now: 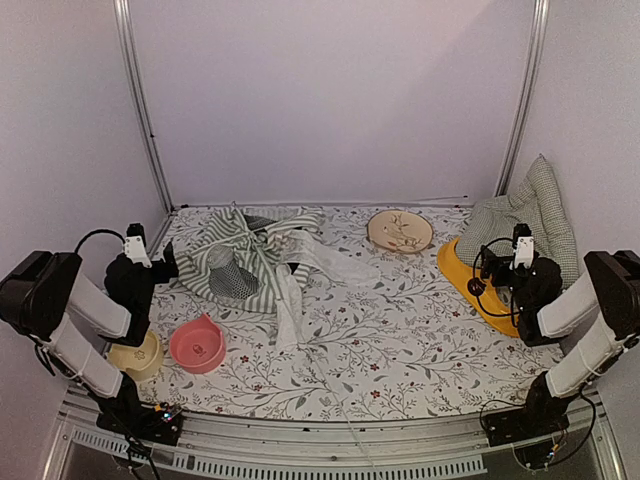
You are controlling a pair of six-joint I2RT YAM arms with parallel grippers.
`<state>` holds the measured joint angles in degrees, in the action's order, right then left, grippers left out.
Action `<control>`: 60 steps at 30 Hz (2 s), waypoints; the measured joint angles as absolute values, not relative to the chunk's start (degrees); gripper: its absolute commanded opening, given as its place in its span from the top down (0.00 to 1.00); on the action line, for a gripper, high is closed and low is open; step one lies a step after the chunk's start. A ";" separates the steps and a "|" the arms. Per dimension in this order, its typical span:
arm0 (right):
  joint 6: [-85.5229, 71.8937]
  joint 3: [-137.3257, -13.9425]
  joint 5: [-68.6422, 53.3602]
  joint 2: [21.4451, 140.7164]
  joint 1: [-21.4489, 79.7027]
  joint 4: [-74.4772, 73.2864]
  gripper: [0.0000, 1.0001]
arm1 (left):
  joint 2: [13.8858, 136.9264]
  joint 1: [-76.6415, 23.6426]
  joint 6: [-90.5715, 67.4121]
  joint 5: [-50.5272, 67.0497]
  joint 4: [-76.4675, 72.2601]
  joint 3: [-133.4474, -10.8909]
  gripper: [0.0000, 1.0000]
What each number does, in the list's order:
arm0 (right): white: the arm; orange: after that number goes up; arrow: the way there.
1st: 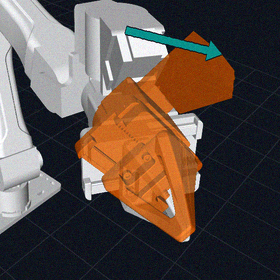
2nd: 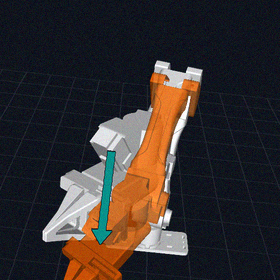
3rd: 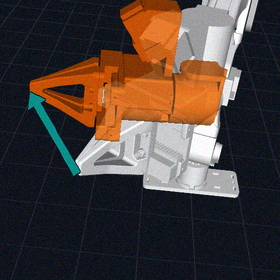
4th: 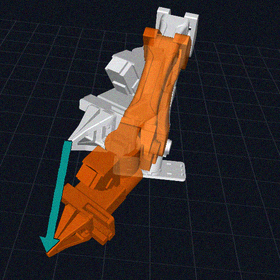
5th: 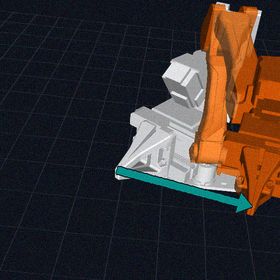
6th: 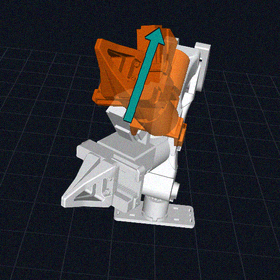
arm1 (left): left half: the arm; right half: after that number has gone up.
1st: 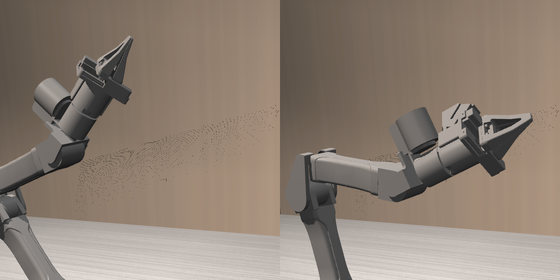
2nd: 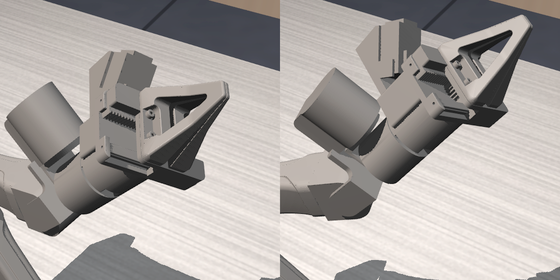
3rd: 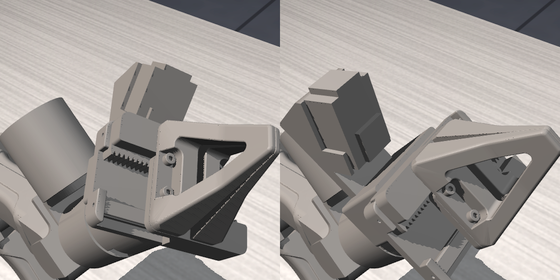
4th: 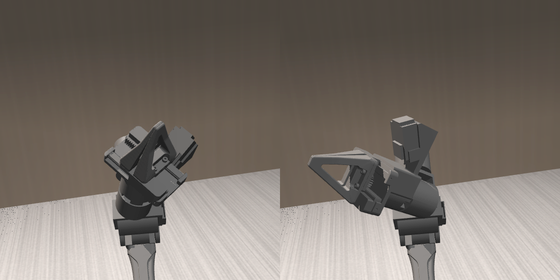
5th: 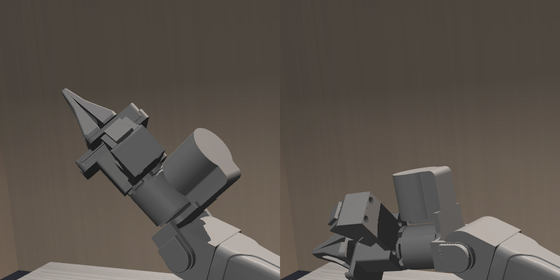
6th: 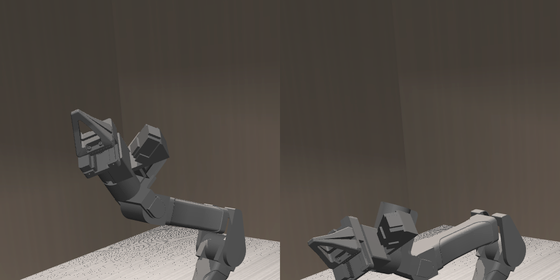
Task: Set up the pet tent
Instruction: Pick up the tent pole from the tent.
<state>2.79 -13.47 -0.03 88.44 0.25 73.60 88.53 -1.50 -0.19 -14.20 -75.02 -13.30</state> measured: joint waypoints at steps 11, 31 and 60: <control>2.76 -13.47 -0.03 88.44 0.25 73.58 0.01 | 88.09 -1.56 -0.40 -15.29 -74.22 -13.32 0.01; 0.10 -35.97 19.49 67.99 28.38 35.48 0.01 | 60.20 -18.83 -9.41 -6.28 -22.28 -38.28 0.01; -34.44 -36.25 8.12 68.27 66.28 -15.97 0.07 | 64.18 -32.45 -37.21 -1.54 1.04 -38.44 0.02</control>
